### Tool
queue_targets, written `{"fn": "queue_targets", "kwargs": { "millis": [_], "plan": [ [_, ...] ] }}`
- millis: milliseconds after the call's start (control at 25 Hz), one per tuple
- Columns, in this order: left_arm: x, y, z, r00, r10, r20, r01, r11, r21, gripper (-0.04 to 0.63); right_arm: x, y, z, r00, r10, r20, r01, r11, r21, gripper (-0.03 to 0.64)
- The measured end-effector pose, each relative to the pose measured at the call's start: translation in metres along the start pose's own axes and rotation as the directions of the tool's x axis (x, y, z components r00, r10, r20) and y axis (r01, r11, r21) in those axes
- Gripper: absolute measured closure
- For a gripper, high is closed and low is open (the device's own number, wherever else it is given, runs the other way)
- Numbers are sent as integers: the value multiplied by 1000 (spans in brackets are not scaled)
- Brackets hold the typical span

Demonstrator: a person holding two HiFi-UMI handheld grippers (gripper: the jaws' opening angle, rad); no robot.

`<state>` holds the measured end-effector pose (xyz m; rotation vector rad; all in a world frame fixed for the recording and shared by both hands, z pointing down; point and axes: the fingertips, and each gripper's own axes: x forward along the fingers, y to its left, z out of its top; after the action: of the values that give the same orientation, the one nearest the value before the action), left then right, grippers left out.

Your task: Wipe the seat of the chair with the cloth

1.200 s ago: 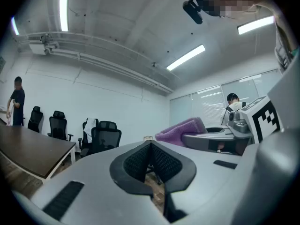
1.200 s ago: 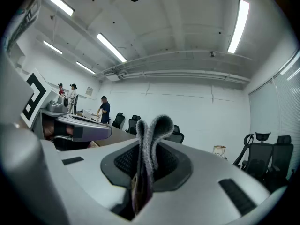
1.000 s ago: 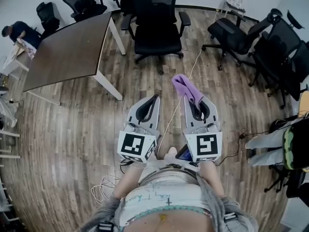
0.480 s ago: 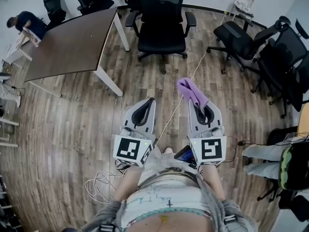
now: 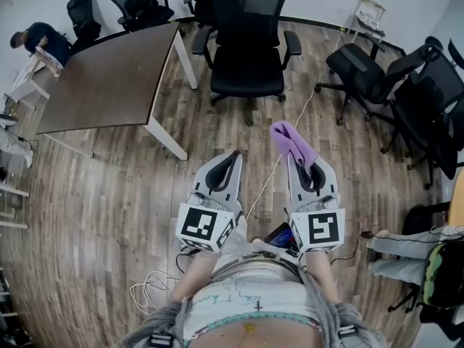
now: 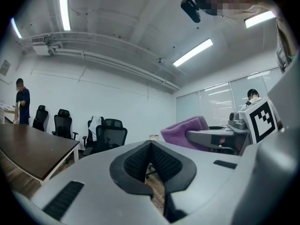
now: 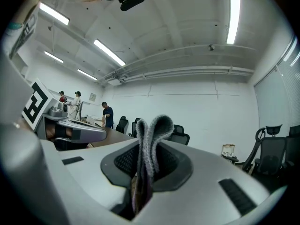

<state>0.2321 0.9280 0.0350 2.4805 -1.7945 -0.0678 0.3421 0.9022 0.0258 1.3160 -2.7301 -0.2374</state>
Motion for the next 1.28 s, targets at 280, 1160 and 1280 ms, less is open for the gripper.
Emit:
{"fn": "queue_targets", "kwargs": {
  "millis": [280,1160,1280],
  "plan": [
    [47,42,7,998,-69,-14,69,998,0,594,69,3,20,999,-15,41,14,1000,24,565],
    [108,144,13,995,-93,-39,93,996,1,594,187,-10,14,997,-80,-19,80,997,-4,565],
    [125,153,10,996,-82,-47,81,997,-9,594,205,-22,10,997,-70,-22,70,998,-1,565]
  ]
}}
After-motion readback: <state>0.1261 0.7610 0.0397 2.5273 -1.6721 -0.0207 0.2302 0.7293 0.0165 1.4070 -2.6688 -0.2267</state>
